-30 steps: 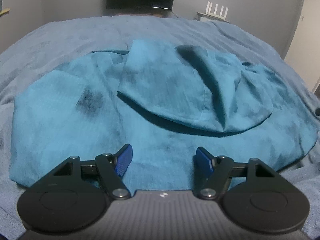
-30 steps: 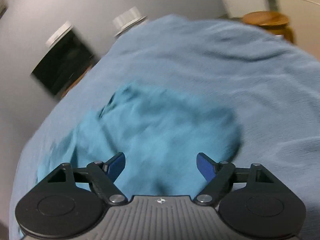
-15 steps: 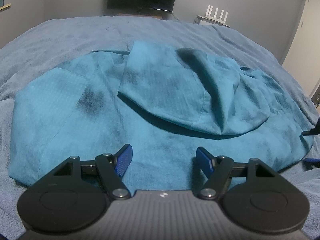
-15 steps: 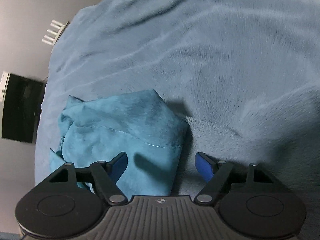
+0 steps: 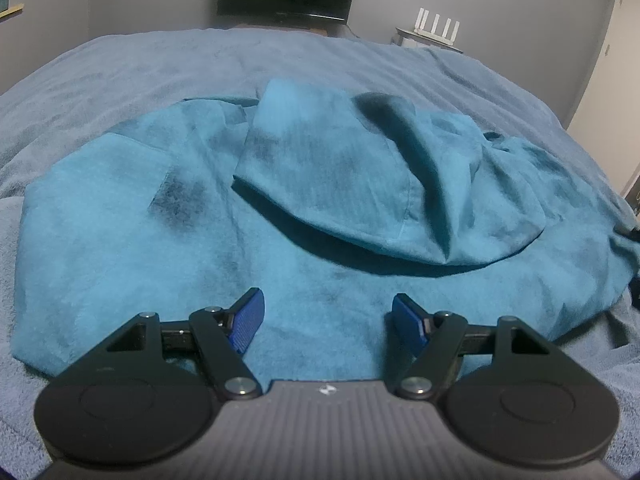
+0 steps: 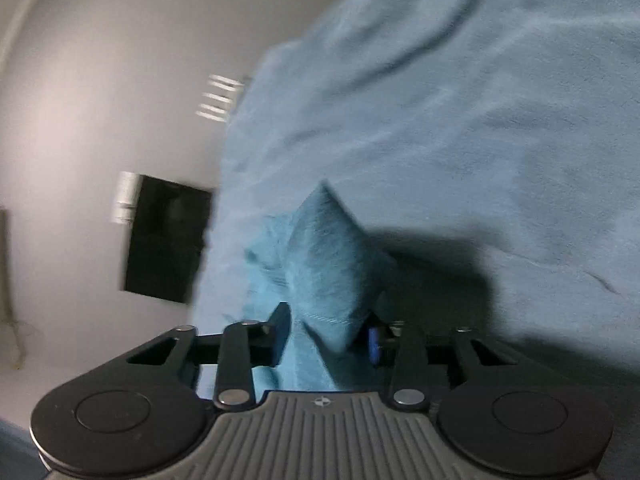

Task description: Fold large clothes

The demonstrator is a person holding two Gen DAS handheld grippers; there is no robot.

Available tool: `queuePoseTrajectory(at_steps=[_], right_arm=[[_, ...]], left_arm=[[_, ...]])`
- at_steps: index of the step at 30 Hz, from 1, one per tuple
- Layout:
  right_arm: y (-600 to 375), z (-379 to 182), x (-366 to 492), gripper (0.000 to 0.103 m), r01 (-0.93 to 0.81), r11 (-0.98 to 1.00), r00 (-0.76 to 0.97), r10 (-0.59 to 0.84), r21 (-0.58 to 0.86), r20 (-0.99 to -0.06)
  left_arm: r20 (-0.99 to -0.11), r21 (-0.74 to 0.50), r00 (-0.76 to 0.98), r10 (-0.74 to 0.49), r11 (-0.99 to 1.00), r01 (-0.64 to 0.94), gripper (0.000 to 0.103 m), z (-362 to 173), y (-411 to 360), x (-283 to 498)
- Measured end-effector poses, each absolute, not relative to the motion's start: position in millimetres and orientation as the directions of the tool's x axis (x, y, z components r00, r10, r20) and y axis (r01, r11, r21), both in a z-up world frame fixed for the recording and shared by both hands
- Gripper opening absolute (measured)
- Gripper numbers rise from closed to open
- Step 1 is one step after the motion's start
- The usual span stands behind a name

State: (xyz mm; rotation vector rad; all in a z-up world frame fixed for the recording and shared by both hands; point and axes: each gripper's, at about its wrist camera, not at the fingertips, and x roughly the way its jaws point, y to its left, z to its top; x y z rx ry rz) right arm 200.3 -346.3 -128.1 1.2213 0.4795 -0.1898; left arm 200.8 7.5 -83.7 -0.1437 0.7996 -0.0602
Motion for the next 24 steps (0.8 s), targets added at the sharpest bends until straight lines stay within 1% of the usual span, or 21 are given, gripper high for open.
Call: queuePoseTrajectory(at_steps=[2, 4, 5, 6, 9, 10, 12, 14, 15, 16, 17, 21, 24], right_arm=[[-349, -139, 206, 0.055, 0.480, 0.298, 0.841, 0.112, 0.825, -0.529], [-350, -153, 216, 0.063, 0.562, 0.271, 0.782, 0.133, 0.781, -0.609], [-348, -158, 218, 0.063, 0.567, 0.253, 0.779, 0.143, 0.784, -0.610], [-348, -160, 221, 0.063, 0.552, 0.237, 0.792, 0.150, 0.799, -0.592], [-343, -161, 227, 0.064, 0.458, 0.210, 0.853, 0.171, 0.864, -0.494], [-341, -159, 226, 0.061, 0.444, 0.219, 0.861, 0.165, 0.869, -0.481], [-339, -155, 227, 0.051, 0.428, 0.219, 0.872, 0.155, 0.877, -0.464], [-338, -153, 224, 0.030, 0.419, 0.209, 0.879, 0.151, 0.884, -0.452], [-337, -151, 224, 0.027, 0.411, 0.223, 0.881, 0.152, 0.884, -0.448], [-336, -146, 223, 0.022, 0.397, 0.249, 0.885, 0.151, 0.883, -0.441], [-334, -139, 221, 0.019, 0.373, 0.288, 0.891, 0.153, 0.882, -0.427], [-317, -110, 227, 0.017, 0.261, 0.475, 0.910, 0.171, 0.841, -0.378], [-300, -88, 235, 0.016, 0.167, 0.606, 0.916, 0.197, 0.778, -0.350]], left_arm=[[-0.708, -0.147, 0.699, -0.106, 0.989, 0.000, 0.070, -83, 7, 201], [-0.693, -0.152, 0.713, -0.108, 0.988, 0.001, 0.070, -80, 7, 200], [-0.683, -0.154, 0.723, -0.106, 0.988, 0.000, 0.070, -78, 6, 199], [-0.670, -0.158, 0.735, -0.107, 0.987, 0.000, 0.070, -74, 4, 199], [-0.628, -0.173, 0.767, -0.132, 0.985, 0.028, 0.070, -62, -6, 204], [-0.621, -0.163, 0.773, -0.133, 0.986, 0.039, 0.070, -59, -12, 208], [-0.618, -0.125, 0.776, -0.127, 0.990, 0.063, 0.070, -54, -27, 219], [-0.622, -0.093, 0.775, -0.106, 0.994, 0.061, 0.070, -54, -40, 231], [-0.629, -0.087, 0.771, -0.101, 0.994, 0.059, 0.070, -56, -45, 238], [-0.640, -0.083, 0.763, -0.096, 0.995, 0.055, 0.070, -59, -51, 245], [-0.652, -0.074, 0.753, -0.090, 0.996, 0.055, 0.070, -64, -56, 251], [-0.710, 0.015, 0.702, -0.058, 0.995, 0.098, 0.070, -88, -77, 263], [-0.728, 0.061, 0.684, -0.041, 0.990, 0.125, 0.069, -107, -84, 262]])
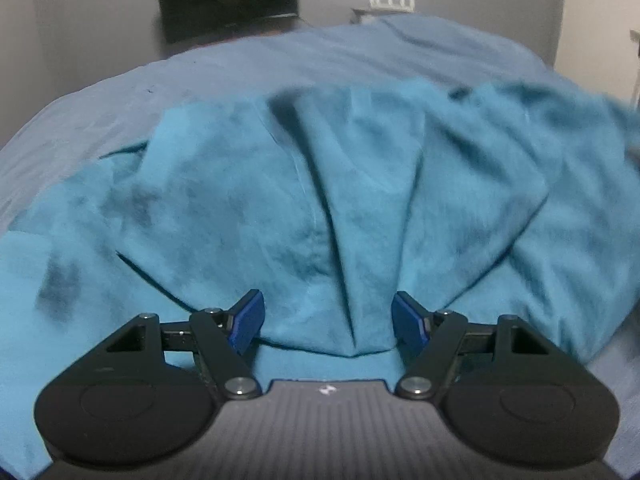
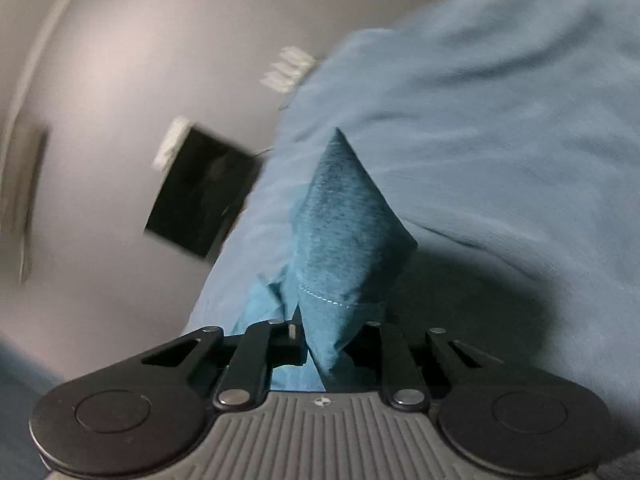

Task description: Fold large clothes

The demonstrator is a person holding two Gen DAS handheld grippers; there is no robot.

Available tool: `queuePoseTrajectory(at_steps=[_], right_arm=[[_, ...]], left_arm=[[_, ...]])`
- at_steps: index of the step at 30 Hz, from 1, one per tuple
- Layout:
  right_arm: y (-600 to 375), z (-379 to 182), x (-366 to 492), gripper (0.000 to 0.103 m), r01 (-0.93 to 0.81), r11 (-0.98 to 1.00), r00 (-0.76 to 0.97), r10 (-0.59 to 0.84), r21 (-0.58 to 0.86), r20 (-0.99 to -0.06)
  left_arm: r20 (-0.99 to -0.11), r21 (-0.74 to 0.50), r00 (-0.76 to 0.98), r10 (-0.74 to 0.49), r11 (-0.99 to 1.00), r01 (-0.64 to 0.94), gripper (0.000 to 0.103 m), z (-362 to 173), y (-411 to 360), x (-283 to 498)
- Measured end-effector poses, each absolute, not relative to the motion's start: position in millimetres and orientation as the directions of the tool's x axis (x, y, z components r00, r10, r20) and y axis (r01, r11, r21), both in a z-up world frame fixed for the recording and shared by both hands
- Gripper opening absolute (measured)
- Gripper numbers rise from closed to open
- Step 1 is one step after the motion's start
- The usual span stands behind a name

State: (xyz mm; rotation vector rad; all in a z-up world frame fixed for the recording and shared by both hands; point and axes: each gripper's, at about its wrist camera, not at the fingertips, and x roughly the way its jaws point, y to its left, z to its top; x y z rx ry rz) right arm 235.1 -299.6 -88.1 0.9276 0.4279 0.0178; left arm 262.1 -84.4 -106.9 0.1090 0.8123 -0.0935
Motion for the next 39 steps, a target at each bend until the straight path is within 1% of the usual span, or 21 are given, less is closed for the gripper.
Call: queuePoseTrajectory(at_steps=[4, 8, 10, 12, 16, 20, 24, 28, 31, 32, 34, 38, 39], right_arm=[[-274, -65, 240, 0.015, 0.038, 0.708, 0.916, 0.257, 0.705, -0.307], [-253, -28, 226, 0.015, -0.155, 0.782, 0.902, 0.361, 0.604, -0.236], [-245, -21, 225, 0.015, -0.191, 0.793, 0.893, 0.386, 0.579, -0.233], [-249, -22, 228, 0.016, -0.164, 0.798, 0.892, 0.371, 0.580, -0.257], [-276, -28, 249, 0.020, -0.036, 0.752, 0.897, 0.314, 0.658, -0.310], [-295, -45, 271, 0.033, 0.057, 0.698, 0.894, 0.283, 0.714, -0.348], [-306, -56, 290, 0.042, 0.152, 0.670, 0.878, 0.246, 0.726, -0.411], [-331, -81, 302, 0.048, 0.284, 0.521, 0.858, 0.236, 0.805, -0.456], [-348, -98, 307, 0.049, 0.348, 0.382, 0.857, 0.241, 0.856, -0.456], [-351, -101, 305, 0.044, 0.353, 0.352, 0.858, 0.248, 0.867, -0.450], [-345, -101, 297, 0.033, 0.331, 0.353, 0.866, 0.254, 0.875, -0.431], [-327, -72, 296, 0.014, 0.249, 0.504, 0.885, 0.229, 0.827, -0.405], [-325, -63, 300, 0.013, 0.212, 0.554, 0.893, 0.225, 0.805, -0.390]], left_arm=[[-0.733, 0.089, 0.680, -0.028, 0.987, 0.136, 0.069, -126, -85, 259], [-0.740, 0.097, 0.672, -0.023, 0.985, 0.141, 0.069, -132, -85, 259], [-0.740, 0.089, 0.672, -0.030, 0.986, 0.141, 0.069, -132, -83, 260], [-0.736, 0.090, 0.676, -0.032, 0.986, 0.144, 0.069, -132, -84, 261], [-0.732, 0.082, 0.680, -0.039, 0.986, 0.145, 0.069, -134, -78, 261], [-0.728, 0.079, 0.684, -0.044, 0.986, 0.147, 0.069, -133, -73, 259], [-0.726, 0.077, 0.686, -0.046, 0.986, 0.148, 0.069, -135, -71, 259], [-0.726, 0.077, 0.686, -0.046, 0.986, 0.147, 0.070, -135, -71, 259], [-0.727, 0.077, 0.685, -0.046, 0.986, 0.147, 0.070, -135, -71, 259], [-0.727, 0.077, 0.685, -0.046, 0.986, 0.147, 0.070, -135, -71, 259], [-0.727, 0.077, 0.685, -0.046, 0.986, 0.147, 0.070, -135, -71, 259], [-0.728, 0.075, 0.684, -0.045, 0.986, 0.146, 0.070, -135, -71, 257], [-0.728, 0.074, 0.684, -0.047, 0.987, 0.146, 0.070, -134, -71, 256]])
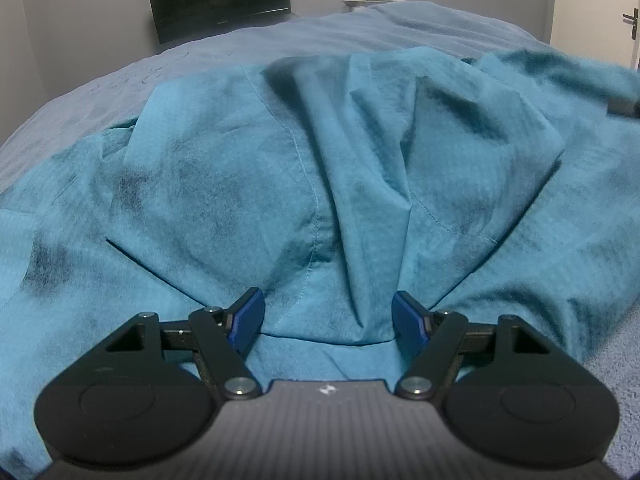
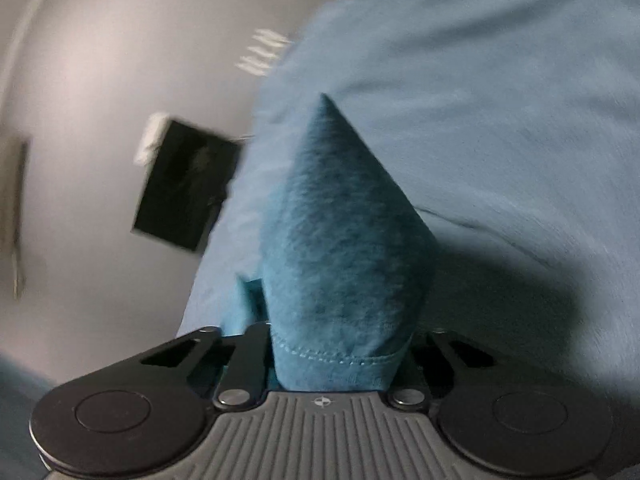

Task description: Fold large clothes

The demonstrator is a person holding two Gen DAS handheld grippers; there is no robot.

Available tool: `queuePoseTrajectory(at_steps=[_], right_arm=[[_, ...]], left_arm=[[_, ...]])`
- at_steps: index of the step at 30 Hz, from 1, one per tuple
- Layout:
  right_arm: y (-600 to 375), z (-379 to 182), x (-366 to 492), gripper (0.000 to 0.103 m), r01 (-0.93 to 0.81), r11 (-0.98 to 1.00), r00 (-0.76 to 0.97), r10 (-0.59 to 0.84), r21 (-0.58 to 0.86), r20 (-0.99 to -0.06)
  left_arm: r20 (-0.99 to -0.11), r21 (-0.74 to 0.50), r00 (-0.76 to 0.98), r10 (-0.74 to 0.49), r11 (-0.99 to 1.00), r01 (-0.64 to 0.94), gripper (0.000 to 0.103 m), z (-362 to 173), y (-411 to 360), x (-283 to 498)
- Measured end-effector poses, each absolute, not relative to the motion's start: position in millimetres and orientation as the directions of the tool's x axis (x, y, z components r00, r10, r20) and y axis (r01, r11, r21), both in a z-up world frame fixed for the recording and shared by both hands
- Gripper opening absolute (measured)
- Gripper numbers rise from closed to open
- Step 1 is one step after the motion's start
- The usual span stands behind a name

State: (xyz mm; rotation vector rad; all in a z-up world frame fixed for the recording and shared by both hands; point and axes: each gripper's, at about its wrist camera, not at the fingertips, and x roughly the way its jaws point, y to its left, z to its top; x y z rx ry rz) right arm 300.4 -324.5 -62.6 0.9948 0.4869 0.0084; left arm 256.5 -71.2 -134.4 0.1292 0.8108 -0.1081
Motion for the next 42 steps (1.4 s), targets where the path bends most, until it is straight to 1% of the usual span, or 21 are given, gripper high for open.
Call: queuePoseTrajectory(at_steps=[3, 5, 8, 11, 13, 15, 17, 18, 20, 23, 24, 28, 31, 33, 36, 38, 39, 41, 42], right_arm=[[-297, -30, 297, 0.011, 0.090, 0.720, 0.911, 0.220, 0.688, -0.349], [-275, -9, 295, 0.011, 0.015, 0.794, 0.917, 0.232, 0.607, -0.325], [-239, 21, 289, 0.011, -0.101, 0.863, 0.915, 0.277, 0.495, -0.295], [-193, 47, 284, 0.011, -0.219, 0.910, 0.901, 0.327, 0.353, -0.284], [-171, 68, 280, 0.011, -0.297, 0.920, 0.888, 0.365, 0.257, -0.279], [-147, 81, 280, 0.011, -0.371, 0.914, 0.873, 0.404, 0.167, -0.272], [-114, 92, 273, 0.011, -0.436, 0.897, 0.856, 0.437, 0.067, -0.278], [-102, 92, 271, 0.011, -0.461, 0.887, 0.848, 0.447, 0.020, -0.284], [-66, 94, 270, 0.011, -0.499, 0.864, 0.834, 0.458, -0.065, -0.308], [-30, 83, 266, 0.011, -0.530, 0.830, 0.821, 0.449, -0.177, -0.352], [-14, 79, 256, 0.011, -0.538, 0.817, 0.817, 0.446, -0.207, -0.365], [32, 58, 196, 0.011, -0.578, 0.767, 0.795, 0.453, -0.278, -0.405], [59, 44, 201, 0.011, -0.620, 0.712, 0.768, 0.466, -0.329, -0.439], [87, 28, 206, 0.011, -0.652, 0.682, 0.741, 0.480, -0.332, -0.470], [107, 11, 204, 0.011, -0.676, 0.654, 0.717, 0.479, -0.339, -0.507], [107, 7, 208, 0.012, -0.680, 0.668, 0.704, 0.478, -0.303, -0.525], [96, 11, 214, 0.012, -0.680, 0.677, 0.698, 0.481, -0.281, -0.530], [91, 15, 220, 0.015, -0.683, 0.682, 0.691, 0.488, -0.261, -0.533], [92, 17, 225, 0.017, -0.688, 0.677, 0.687, 0.492, -0.261, -0.536]], left_arm=[[-0.727, 0.065, 0.684, -0.054, 0.987, 0.147, 0.070, -134, -69, 255], [-0.727, 0.056, 0.684, -0.061, 0.988, 0.147, 0.070, -134, -67, 255], [-0.725, 0.036, 0.684, -0.075, 0.989, 0.147, 0.070, -134, -63, 255], [-0.723, -0.004, 0.684, -0.103, 0.989, 0.145, 0.070, -133, -55, 255], [-0.720, -0.064, 0.679, -0.141, 0.989, 0.137, 0.070, -126, -43, 255], [-0.683, -0.196, 0.703, -0.199, 0.977, 0.085, 0.070, -108, -12, 253], [-0.634, -0.320, 0.743, -0.215, 0.947, 0.000, 0.070, -85, 27, 250], [-0.607, -0.364, 0.765, -0.215, 0.931, -0.027, 0.070, -72, 49, 247], [-0.558, -0.408, 0.807, -0.193, 0.911, -0.064, 0.070, -44, 89, 238], [-0.489, -0.476, 0.851, -0.189, 0.876, -0.079, 0.071, -11, 141, 216], [-0.467, -0.507, 0.863, -0.195, 0.858, -0.080, 0.073, -4, 157, 206], [-0.388, -0.614, 0.884, -0.259, 0.788, -0.039, 0.081, 9, 192, 180], [-0.364, -0.685, 0.865, -0.345, 0.729, 0.002, 0.083, 3, 201, 173], [-0.374, -0.702, 0.854, -0.362, 0.712, -0.005, 0.083, -9, 203, 175], [-0.460, -0.678, 0.823, -0.333, 0.731, -0.083, 0.083, -29, 203, 182], [-0.516, -0.668, 0.795, -0.319, 0.731, -0.140, 0.082, -44, 202, 186], [-0.532, -0.674, 0.784, -0.321, 0.721, -0.162, 0.078, -52, 204, 186], [-0.524, -0.698, 0.783, -0.335, 0.696, -0.170, 0.054, -60, 207, 186], [-0.541, -0.688, 0.774, -0.329, 0.703, -0.182, 0.031, -62, 208, 187]])
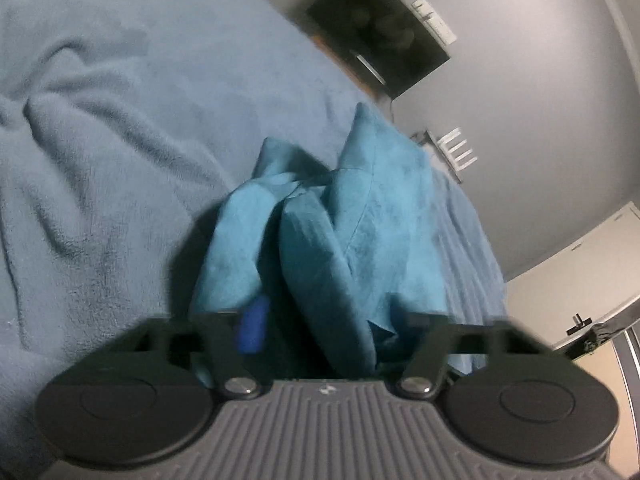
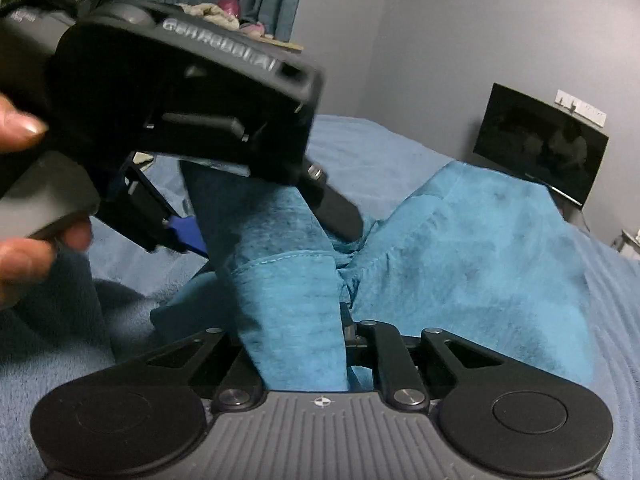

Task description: Fold large clothes

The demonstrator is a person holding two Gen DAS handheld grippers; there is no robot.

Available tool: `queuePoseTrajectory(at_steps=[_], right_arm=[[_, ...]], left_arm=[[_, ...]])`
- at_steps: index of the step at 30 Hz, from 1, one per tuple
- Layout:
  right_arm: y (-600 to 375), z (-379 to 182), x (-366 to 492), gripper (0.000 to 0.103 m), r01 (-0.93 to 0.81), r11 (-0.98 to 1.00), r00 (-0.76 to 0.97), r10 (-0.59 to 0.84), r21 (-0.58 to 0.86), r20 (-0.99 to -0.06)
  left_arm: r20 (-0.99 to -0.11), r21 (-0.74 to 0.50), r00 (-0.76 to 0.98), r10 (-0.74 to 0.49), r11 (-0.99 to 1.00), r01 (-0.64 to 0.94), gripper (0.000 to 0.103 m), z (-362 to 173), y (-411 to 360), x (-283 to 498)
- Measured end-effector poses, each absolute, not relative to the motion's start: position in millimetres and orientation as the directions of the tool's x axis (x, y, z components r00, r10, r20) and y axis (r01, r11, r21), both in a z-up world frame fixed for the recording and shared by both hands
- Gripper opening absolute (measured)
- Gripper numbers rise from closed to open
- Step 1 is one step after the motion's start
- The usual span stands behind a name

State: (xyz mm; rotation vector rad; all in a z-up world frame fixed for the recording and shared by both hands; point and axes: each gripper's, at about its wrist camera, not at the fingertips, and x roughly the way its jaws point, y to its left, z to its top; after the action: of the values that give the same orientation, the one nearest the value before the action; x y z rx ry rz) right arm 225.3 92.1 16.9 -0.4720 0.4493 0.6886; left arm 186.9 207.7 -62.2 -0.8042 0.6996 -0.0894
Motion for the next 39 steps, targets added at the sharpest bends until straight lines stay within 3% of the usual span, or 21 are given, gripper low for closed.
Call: queuePoseTrajectory(at_steps=[1, 2, 8, 13, 17, 19, 22, 24, 25, 26, 27, 28, 37, 38, 39], right_arm=[[100, 15, 226, 0.023, -0.698, 0.665, 0.679, 0.501, -0.263, -0.537], [103, 15, 220, 0.029, -0.708, 0.652, 0.672, 0.506, -0.270, -0.540], [98, 27, 221, 0.056, -0.756, 0.621, 0.607, 0.546, -0.208, -0.577], [28, 64, 221, 0.058, -0.770, 0.638, 0.524, 0.634, 0.002, -0.569], [-48, 90, 229, 0.056, -0.692, 0.685, 0.548, 0.703, 0.227, -0.452], [-69, 93, 243, 0.049, -0.594, 0.777, 0.642, 0.615, 0.210, -0.459], [-80, 71, 267, 0.029, -0.426, 0.900, 0.718, 0.398, 0.092, -0.572], [-90, 52, 280, 0.027, -0.387, 0.909, 0.684, 0.395, 0.155, -0.613], [-95, 45, 282, 0.027, -0.380, 0.902, 0.675, 0.421, 0.204, -0.606], [-97, 41, 283, 0.027, -0.378, 0.896, 0.672, 0.437, 0.231, -0.598], [-98, 39, 283, 0.027, -0.380, 0.891, 0.668, 0.451, 0.250, -0.592], [-98, 38, 282, 0.027, -0.381, 0.887, 0.665, 0.459, 0.261, -0.589], [-98, 31, 279, 0.027, -0.396, 0.882, 0.669, 0.468, 0.256, -0.578], [-97, 30, 279, 0.027, -0.398, 0.880, 0.668, 0.471, 0.257, -0.577], [-95, 28, 279, 0.027, -0.401, 0.879, 0.667, 0.472, 0.257, -0.576]], left_arm=[[-0.553, -0.671, 0.771, -0.315, 0.718, -0.188, 0.012, -61, 208, 188], [-0.567, -0.648, 0.770, -0.293, 0.736, -0.197, 0.006, -62, 208, 190], [-0.572, -0.627, 0.788, -0.230, 0.742, -0.238, 0.003, -69, 223, 188], [-0.579, -0.595, 0.789, -0.204, 0.767, -0.238, 0.003, -71, 223, 186], [-0.584, -0.598, 0.786, -0.205, 0.764, -0.244, 0.003, -73, 227, 186], [-0.567, -0.609, 0.795, -0.215, 0.760, -0.229, 0.003, -70, 226, 183], [-0.510, -0.615, 0.835, -0.205, 0.766, -0.188, 0.003, -61, 227, 175], [-0.451, -0.610, 0.871, -0.196, 0.779, -0.140, 0.011, -46, 225, 168], [-0.414, -0.609, 0.886, -0.211, 0.787, -0.098, 0.030, -38, 222, 166], [-0.375, -0.610, 0.896, -0.237, 0.791, -0.046, 0.041, -30, 218, 164], [-0.343, -0.613, 0.898, -0.277, 0.790, 0.009, 0.063, -23, 212, 164], [-0.333, -0.617, 0.885, -0.324, 0.785, 0.055, 0.073, -19, 206, 167], [-0.617, -0.552, 0.702, -0.355, 0.831, -0.066, 0.073, -63, 191, 198], [-0.617, -0.579, 0.686, -0.386, 0.813, -0.065, 0.070, -67, 195, 196], [-0.616, -0.599, 0.670, -0.414, 0.799, -0.058, 0.054, -69, 198, 194]])
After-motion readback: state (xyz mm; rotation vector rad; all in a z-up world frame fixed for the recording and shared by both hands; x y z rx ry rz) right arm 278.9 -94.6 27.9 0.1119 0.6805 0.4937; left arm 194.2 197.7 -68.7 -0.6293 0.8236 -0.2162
